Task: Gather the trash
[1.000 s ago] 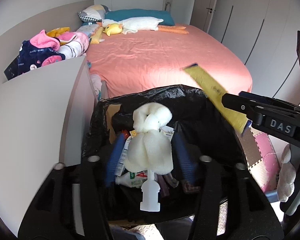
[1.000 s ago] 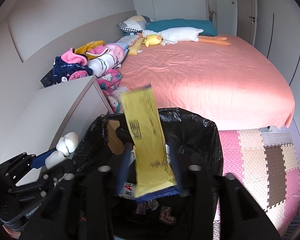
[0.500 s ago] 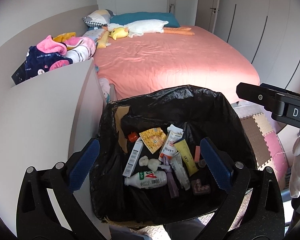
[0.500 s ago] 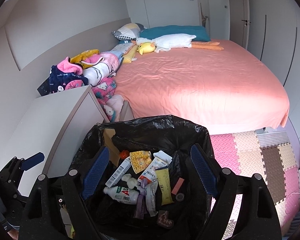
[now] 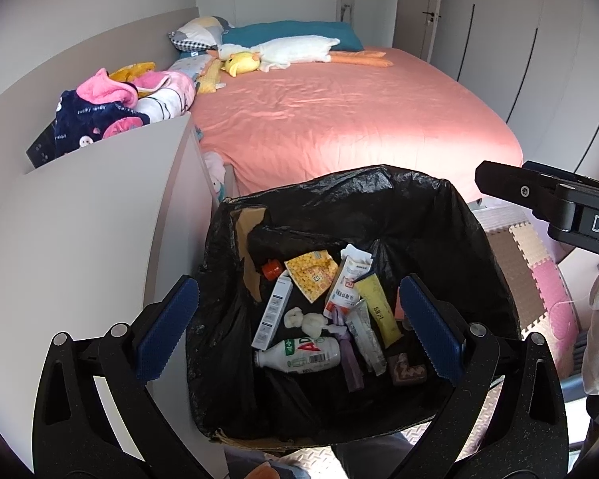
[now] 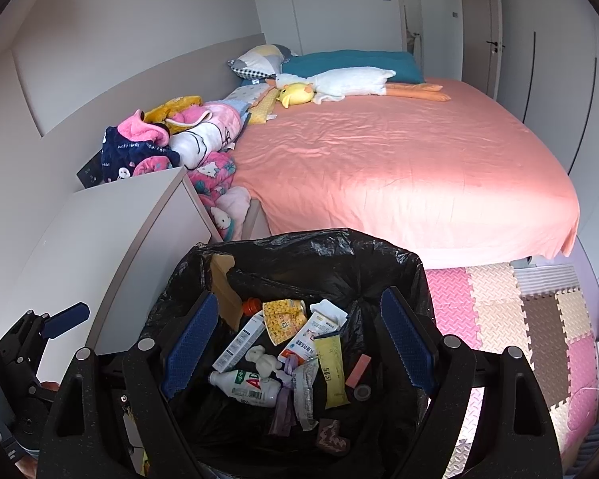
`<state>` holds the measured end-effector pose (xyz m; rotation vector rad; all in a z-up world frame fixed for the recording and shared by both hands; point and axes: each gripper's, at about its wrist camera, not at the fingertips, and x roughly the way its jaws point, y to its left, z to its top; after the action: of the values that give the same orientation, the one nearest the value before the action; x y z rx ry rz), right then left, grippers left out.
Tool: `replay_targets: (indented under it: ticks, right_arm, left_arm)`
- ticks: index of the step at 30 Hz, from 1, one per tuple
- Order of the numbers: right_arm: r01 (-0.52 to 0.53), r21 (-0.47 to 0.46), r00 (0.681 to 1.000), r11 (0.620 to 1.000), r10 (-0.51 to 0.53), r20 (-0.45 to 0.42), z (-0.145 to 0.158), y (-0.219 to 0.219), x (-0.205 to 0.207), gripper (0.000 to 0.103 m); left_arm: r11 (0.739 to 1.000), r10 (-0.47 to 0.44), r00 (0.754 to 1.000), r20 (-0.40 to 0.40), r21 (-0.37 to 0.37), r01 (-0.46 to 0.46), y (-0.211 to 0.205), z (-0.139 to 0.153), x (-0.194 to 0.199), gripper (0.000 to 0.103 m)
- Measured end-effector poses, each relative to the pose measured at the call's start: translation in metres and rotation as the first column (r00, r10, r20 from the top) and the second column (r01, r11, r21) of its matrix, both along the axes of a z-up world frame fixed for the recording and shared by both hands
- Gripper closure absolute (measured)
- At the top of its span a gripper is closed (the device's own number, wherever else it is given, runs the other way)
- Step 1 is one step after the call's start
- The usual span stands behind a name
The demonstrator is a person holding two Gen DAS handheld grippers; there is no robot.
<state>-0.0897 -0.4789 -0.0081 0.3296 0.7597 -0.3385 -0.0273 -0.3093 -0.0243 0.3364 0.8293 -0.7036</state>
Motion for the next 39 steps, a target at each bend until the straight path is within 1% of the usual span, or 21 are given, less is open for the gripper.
replay_targets:
  ticks: [16,24,32,39]
  right_arm:
    - [0.005,-0.001,1.000,1.000,-0.005,0.004,0.0007,-0.0005,-0.0010,0.019]
    - [0.005,-0.001,1.000,1.000,-0.005,0.003,0.0006,-0.0005,-0.0010,0.019]
    - [0.004,-0.003,1.000,1.000,-0.004,0.003,0.0005,-0.0001,-0.0012,0.019]
    - [0.004,-0.002,1.000,1.000,-0.004,0.003,0.0004,0.0005,-0.0010,0.019]
  left_arm:
    - [1.000,-0.005,1.000,-0.005,-0.010,0.005,0.0001,0.0021,-0.0024,0.006]
    - [0.999,-0.018,0.999,-0.030,-0.049,0.017,0.0038,0.0055,-0.0008,0.006]
    - [0.999,-0.028,1.000,0.004,-0.038,0.028,0.0005,0.0080,-0.0060,0.006]
    - [0.999,-0.024,1.000,0.010,-0.043,0.024,0.0012,0.0094,-0.0074,0.006]
